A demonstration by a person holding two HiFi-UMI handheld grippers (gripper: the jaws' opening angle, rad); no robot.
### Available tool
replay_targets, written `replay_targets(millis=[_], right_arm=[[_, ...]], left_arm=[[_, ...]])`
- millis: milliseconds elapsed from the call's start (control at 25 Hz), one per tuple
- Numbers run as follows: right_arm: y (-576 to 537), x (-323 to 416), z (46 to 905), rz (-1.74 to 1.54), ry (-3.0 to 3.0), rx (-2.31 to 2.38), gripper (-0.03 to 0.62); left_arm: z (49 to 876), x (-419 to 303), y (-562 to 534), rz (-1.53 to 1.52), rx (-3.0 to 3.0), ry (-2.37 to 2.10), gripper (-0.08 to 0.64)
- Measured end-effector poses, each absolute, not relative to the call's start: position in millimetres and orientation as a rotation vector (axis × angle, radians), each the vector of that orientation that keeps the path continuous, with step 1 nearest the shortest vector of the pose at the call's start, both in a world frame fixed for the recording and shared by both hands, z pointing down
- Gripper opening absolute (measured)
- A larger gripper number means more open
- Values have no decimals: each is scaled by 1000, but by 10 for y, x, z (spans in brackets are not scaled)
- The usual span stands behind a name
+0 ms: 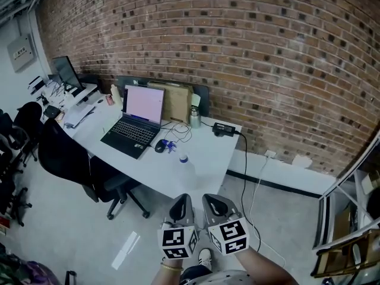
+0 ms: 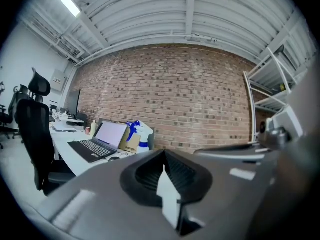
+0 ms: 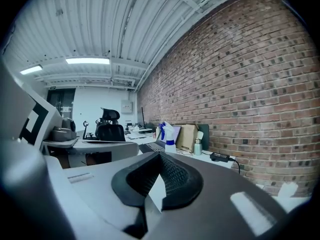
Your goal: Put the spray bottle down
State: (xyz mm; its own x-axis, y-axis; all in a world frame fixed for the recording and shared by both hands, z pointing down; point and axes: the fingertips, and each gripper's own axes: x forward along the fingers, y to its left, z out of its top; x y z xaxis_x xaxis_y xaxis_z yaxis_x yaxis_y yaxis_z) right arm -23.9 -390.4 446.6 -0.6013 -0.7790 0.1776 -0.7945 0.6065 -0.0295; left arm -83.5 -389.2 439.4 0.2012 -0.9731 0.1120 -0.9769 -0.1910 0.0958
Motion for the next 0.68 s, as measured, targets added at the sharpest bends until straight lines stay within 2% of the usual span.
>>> replay_targets(millis=[680], right_arm=[[-3707, -257, 4390, 118, -2699, 1310, -2]], left_arm=[[4322, -836, -3708, 37, 2324, -1912, 8]])
